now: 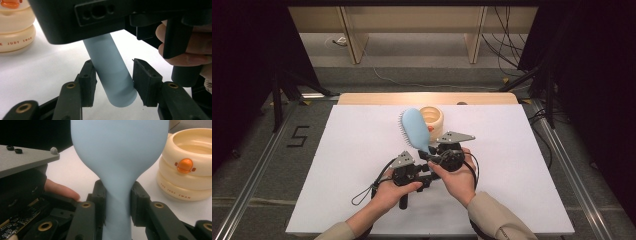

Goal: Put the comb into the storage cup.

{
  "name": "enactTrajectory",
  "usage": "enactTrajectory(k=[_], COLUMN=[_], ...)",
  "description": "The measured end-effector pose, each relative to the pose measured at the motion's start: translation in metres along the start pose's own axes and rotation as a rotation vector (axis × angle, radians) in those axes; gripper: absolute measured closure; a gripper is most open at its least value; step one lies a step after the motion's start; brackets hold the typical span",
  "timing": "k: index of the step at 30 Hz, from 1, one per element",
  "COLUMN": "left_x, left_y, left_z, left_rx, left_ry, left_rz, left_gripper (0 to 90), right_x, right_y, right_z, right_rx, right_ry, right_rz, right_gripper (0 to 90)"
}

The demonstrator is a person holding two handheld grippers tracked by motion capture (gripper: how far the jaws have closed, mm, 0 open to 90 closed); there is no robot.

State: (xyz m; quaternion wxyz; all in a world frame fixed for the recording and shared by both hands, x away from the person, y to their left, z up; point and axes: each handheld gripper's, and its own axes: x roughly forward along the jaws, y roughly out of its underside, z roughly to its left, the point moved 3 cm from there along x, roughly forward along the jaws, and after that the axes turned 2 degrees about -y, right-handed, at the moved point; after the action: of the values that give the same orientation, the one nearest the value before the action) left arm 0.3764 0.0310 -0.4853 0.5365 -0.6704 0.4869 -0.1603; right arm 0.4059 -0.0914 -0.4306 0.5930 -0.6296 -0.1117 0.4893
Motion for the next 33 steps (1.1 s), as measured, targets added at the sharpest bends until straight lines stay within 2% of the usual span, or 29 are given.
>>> enactTrajectory(k=[8, 14, 16, 20, 28, 33], left_x=[-0.0021, -0.0036, -0.0044, -0.0057, -0.0078, -0.0071], left_y=[-0.0008, -0.0014, -0.0013, -0.0015, -0.0016, -0.0003], left_z=[0.0028, 0.0061, 0.0075, 0.0076, 0.0091, 0.0089], left_rx=[-0.058, -0.117, -0.148, -0.178, -0.186, -0.212], left_ry=[0.01, 0.022, 0.031, 0.054, 0.075, 0.103], left_rz=[-0.014, -0.024, -0.031, -0.041, -0.038, -0.046], left_gripper=[58.5, 62.1, 63.5, 64.1, 64.4, 64.4], right_x=[-0.0006, -0.0016, -0.0017, -0.0022, -0.0028, -0.0016], right_y=[-0.0009, -0.0019, -0.0022, -0.0036, -0.0045, -0.0042], right_z=[0.0023, 0.0028, 0.0036, 0.0056, 0.0063, 0.0061], right_rx=[-0.014, -0.02, -0.026, -0.041, -0.053, -0.053], right_ry=[0.005, 0.005, 0.004, 0.005, 0.004, 0.011], right_rz=[-0.01, -0.016, -0.018, -0.012, -0.011, -0.006], right_gripper=[70.1, 70.1, 70.0, 69.8, 67.8, 66.5])
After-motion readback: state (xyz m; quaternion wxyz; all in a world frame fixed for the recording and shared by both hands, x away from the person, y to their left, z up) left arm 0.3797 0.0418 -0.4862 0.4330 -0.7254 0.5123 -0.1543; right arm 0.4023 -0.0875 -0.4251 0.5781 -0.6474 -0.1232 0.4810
